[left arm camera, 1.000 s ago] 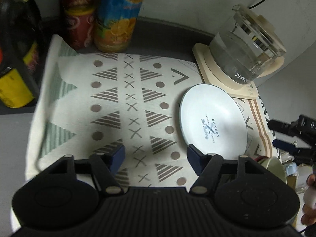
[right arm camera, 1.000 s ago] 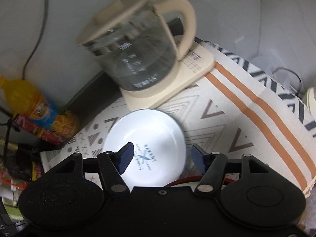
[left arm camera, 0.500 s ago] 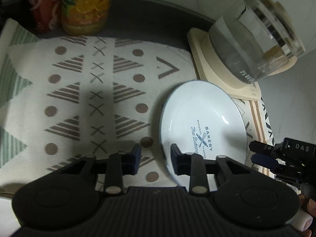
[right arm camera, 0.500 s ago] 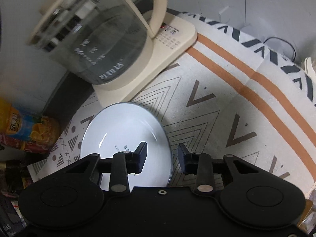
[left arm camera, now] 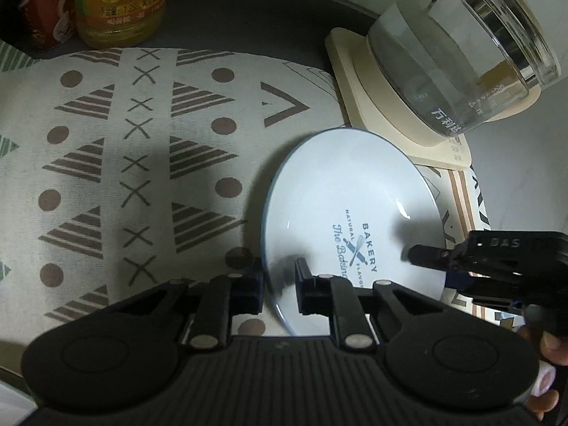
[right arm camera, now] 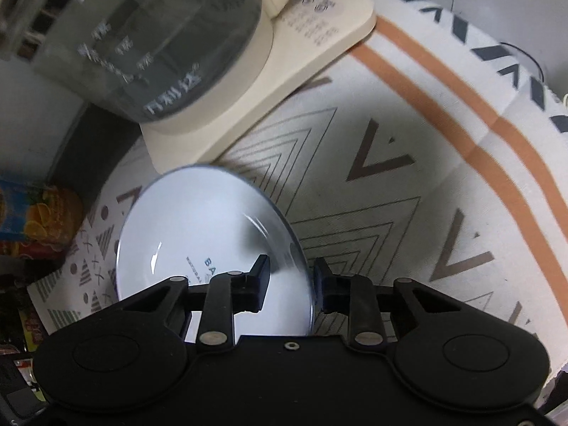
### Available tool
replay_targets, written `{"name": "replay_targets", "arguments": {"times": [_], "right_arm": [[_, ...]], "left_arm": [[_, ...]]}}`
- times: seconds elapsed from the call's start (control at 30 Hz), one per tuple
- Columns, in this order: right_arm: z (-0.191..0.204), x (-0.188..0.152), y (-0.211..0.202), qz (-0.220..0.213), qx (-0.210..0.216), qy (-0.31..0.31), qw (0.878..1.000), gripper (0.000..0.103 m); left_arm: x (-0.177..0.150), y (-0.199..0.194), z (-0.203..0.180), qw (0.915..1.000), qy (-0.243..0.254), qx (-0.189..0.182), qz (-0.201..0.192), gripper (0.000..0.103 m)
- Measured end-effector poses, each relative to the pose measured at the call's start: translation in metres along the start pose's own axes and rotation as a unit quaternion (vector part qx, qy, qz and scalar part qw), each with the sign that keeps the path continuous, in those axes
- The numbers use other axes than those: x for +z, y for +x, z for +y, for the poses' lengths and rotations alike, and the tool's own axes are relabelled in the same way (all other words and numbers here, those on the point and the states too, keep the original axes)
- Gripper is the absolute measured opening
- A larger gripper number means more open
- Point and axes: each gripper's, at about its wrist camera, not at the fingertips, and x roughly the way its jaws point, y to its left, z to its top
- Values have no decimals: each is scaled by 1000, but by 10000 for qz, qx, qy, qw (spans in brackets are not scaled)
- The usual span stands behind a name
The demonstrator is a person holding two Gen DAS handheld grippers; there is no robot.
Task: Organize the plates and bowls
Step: 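Close both grippers on the rim of the 'Bakery' plate, then lift the 'Bakery' plate with both grippers over the plate stack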
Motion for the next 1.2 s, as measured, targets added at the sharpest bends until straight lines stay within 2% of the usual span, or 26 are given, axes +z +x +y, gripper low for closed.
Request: {"name": "replay_targets", "arguments": {"times": [0.17, 0.33, 0.6, 0.8, 0.97, 1.2], "right_arm": [[6, 4, 1, 24, -139, -287, 9995, 22], [1, 0, -4, -105, -4, -408, 9991, 17], [-5, -8, -26, -603, 717, -366, 9949, 5], [11, -7, -38, -777, 912, -579, 9911, 5], [27, -17, -42, -846, 1043, -729, 9883, 5], [47, -35, -45, -848, 1432, -919, 9818, 5]], "left_arm": [[1, -1, 3, 10000, -36, -47, -26, 13], [4, -3, 7, 9998, -156, -119, -26, 12], [7, -29, 12, 9992, -161, -92, -351, 11], [1, -53, 17, 9977, -222, -66, -636, 11], [-7, -78, 29, 9959, -307, -45, -850, 11], [-18, -111, 46, 9910, -575, 60, -1206, 11]]}}
